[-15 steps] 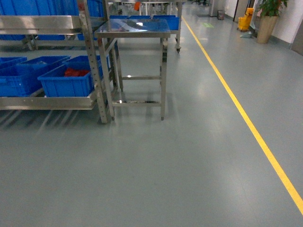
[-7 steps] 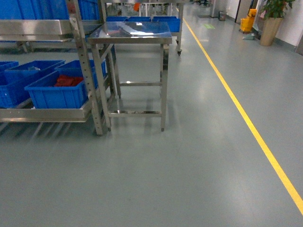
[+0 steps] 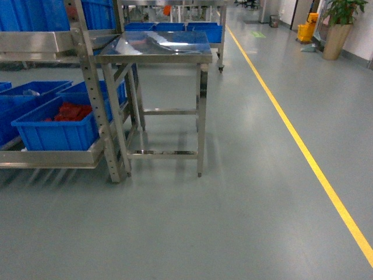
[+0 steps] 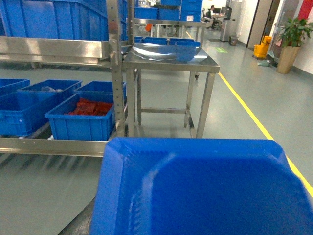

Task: Sort blue parts and orange caps into right shelf containers

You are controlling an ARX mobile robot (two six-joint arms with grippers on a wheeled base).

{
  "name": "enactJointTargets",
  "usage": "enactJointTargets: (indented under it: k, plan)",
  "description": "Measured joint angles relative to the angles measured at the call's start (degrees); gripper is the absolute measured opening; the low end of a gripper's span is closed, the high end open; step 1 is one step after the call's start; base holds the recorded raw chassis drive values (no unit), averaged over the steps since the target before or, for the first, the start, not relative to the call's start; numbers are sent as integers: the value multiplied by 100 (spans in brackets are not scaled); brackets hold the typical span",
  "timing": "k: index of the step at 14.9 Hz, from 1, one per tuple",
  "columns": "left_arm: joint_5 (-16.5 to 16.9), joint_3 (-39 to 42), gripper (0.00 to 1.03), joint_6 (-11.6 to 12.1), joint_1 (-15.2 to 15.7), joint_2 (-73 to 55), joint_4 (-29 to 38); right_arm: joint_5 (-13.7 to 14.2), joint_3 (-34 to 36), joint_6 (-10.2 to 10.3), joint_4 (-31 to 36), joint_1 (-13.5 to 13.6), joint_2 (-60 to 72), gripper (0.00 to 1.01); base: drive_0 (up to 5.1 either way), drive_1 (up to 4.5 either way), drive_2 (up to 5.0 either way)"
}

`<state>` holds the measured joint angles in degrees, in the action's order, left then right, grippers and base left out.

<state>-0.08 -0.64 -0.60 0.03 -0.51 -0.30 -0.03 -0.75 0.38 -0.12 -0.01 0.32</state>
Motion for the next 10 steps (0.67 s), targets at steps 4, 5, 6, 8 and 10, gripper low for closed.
enactJointTargets:
  k: [4, 5, 6, 8, 10]
  plan:
    - [7, 0, 42, 2, 0, 0, 13, 0, 0, 0, 0, 0, 0, 44, 5, 433, -424]
    - [2, 0, 42, 0, 0, 0, -15, 0, 0, 0, -24, 0, 2, 44, 5, 434, -424]
    - [4, 0, 42, 0, 0, 0, 11, 2, 0, 0, 0, 0, 0, 44, 5, 434, -424]
    - [7, 0, 42, 2, 0, 0, -2, 0, 0, 0, -13, 0, 0, 44, -1, 428, -429]
    - [9, 0, 42, 2, 0, 0, 11, 0, 0, 0, -9, 0, 0, 44, -7, 422, -435]
